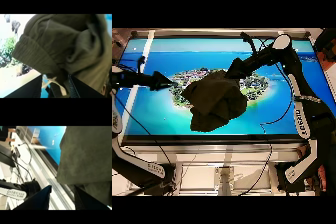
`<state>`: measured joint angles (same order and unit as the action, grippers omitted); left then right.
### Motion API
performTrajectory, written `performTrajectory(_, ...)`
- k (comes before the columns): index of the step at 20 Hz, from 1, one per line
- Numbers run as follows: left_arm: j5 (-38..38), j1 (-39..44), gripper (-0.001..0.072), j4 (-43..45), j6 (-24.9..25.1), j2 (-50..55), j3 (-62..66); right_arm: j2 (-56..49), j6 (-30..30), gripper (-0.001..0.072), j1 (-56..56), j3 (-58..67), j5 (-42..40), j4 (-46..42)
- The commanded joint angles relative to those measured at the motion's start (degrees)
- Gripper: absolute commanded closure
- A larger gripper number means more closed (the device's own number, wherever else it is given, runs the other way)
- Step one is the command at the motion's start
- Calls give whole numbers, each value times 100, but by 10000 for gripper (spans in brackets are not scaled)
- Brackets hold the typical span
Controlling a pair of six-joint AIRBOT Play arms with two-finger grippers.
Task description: Fold the clothes and pants, and hang the long-sleeved shirts on hangers.
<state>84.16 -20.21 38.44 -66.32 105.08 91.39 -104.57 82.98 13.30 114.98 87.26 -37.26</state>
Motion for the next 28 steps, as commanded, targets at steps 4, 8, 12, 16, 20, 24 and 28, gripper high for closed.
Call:
performTrajectory(4,199,190,331,146,-579,892,-2,-9,7,369,26,46,-133,-98)
performTrajectory(8,170,243,331,199,-656,931,-2,-9,7,369,26,46,-140,-98)
performTrajectory(12,-9,308,331,378,-699,931,-2,-9,7,369,26,46,-140,-98)
performTrajectory(16,-544,450,331,291,-699,931,-2,-9,7,369,31,46,-140,-96)
performTrajectory(20,-800,675,356,151,-695,931,-2,-9,7,370,31,44,-138,-96)
performTrajectory(24,-1126,754,635,136,-695,929,0,-9,4,379,31,44,-116,-96)
performTrajectory(28,-1152,730,658,-173,-433,787,2,-9,0,694,31,44,-120,-229)
